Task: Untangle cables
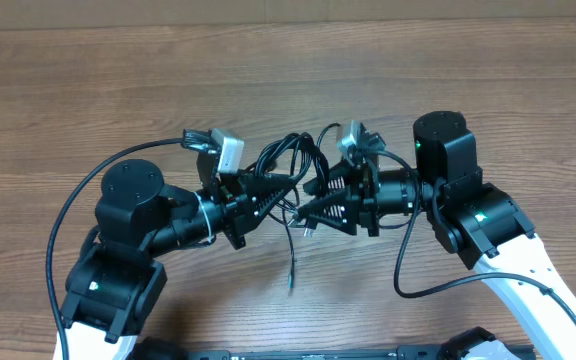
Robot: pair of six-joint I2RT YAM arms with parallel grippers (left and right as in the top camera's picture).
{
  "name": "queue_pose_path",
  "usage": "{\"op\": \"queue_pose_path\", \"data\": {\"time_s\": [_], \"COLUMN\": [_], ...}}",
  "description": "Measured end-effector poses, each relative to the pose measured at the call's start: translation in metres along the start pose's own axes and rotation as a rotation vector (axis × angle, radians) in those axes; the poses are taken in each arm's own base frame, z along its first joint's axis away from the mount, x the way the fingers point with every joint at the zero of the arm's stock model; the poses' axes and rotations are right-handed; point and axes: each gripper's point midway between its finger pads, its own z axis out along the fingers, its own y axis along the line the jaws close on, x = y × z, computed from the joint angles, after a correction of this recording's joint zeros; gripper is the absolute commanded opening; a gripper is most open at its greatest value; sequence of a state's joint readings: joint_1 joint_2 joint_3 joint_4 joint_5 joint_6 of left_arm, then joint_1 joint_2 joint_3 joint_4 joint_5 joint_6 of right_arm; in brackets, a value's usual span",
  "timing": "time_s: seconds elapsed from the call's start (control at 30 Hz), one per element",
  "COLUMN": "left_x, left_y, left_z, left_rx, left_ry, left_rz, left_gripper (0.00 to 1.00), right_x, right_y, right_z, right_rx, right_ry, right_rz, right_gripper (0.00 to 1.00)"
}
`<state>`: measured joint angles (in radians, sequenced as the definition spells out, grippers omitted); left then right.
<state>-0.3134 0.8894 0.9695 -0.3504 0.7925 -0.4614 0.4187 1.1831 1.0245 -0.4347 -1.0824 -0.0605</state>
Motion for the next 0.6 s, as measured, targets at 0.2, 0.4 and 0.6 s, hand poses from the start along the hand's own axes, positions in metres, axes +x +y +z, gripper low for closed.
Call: {"op": "queue_pose_path", "data": {"time_s": [0.2,0.4,0.6], "left_x": [-0.013,-0.017,-0.013], "left_y": [0.016,0.017,0.001], "left_z": [-0.015,-0.023,-0.021], "left_rx": [-0.028,-0.003,0.073], "left_ry": [-0.043,-0.051,-0.022], "left_rz": [-0.032,-0.052,-0.034], "left_gripper": [0.04,0.04,0.04], "right_x": [-0.001,-0.016,-0.024], "right_y": [0.021,0.049,0.058], "right_z": [-0.001,-0.007,-0.01], "right_rx": [-0.123,-0.28,-0.33], "right_ry": [-0.006,-0.054,-0.069], "right_rz": [-0.048,-0.192,-0.216], "right_gripper": [0.47,0.52,0.53]}}
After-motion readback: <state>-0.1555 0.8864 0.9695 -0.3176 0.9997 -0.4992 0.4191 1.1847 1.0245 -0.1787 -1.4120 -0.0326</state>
